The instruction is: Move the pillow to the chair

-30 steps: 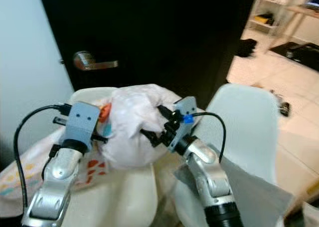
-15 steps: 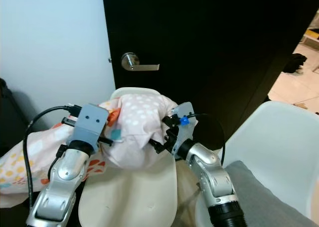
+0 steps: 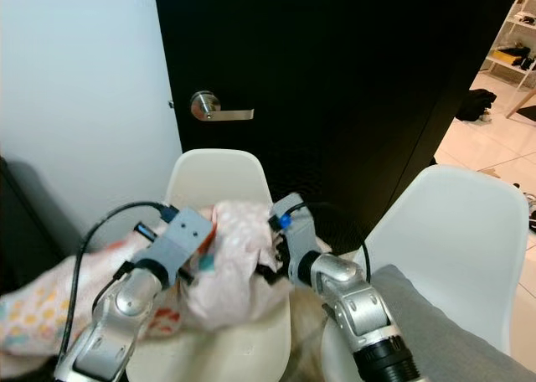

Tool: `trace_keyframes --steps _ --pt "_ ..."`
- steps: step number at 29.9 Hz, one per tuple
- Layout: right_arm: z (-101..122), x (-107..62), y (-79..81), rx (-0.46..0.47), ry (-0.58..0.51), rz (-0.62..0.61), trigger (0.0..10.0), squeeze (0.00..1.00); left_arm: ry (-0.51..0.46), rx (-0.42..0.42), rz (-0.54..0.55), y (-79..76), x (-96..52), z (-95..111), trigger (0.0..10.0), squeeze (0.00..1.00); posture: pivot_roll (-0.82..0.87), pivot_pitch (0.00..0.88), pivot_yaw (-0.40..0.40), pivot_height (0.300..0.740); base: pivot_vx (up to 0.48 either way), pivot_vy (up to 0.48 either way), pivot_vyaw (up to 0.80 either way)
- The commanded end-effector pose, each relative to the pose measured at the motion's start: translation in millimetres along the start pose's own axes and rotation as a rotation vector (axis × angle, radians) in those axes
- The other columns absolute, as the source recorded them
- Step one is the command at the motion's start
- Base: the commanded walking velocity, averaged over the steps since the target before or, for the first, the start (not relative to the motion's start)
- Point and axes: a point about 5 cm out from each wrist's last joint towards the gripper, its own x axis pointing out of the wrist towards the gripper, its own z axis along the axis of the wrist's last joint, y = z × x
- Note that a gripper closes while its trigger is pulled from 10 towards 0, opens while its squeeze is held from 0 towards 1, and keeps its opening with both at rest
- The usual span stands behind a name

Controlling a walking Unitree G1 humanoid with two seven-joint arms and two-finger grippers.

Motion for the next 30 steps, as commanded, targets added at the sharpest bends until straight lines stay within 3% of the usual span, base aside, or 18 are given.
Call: trace_keyframes --steps 1,8,17,30 --pt "7 3.0 5.8 -0.010 -0.004 0.037 10.0 0.00 -0.035 0.017 0.015 1.4 -0.1 10 10.0 0.00 0.11 0.000 -0.062 0.696 0.000 0.000 0.00" --pt "6 3.2 4.1 0.023 0.015 0.029 10.0 0.00 -0.059 0.058 0.126 18.2 0.7 14 10.0 0.00 0.11 0.000 -0.063 0.666 0.000 0.000 0.00" --pt "0 0.7 4.7 0.013 0.110 0.034 10.0 0.00 -0.083 0.086 0.134 19.8 4.3 20 10.0 0.00 0.11 0.000 -0.060 0.621 0.000 0.000 0.00" --pt "2 0.2 3.8 0.014 0.109 0.010 10.0 0.00 -0.163 0.116 0.197 29.3 8.2 35 10.0 0.00 0.11 0.000 -0.058 0.576 0.000 0.000 0.00"
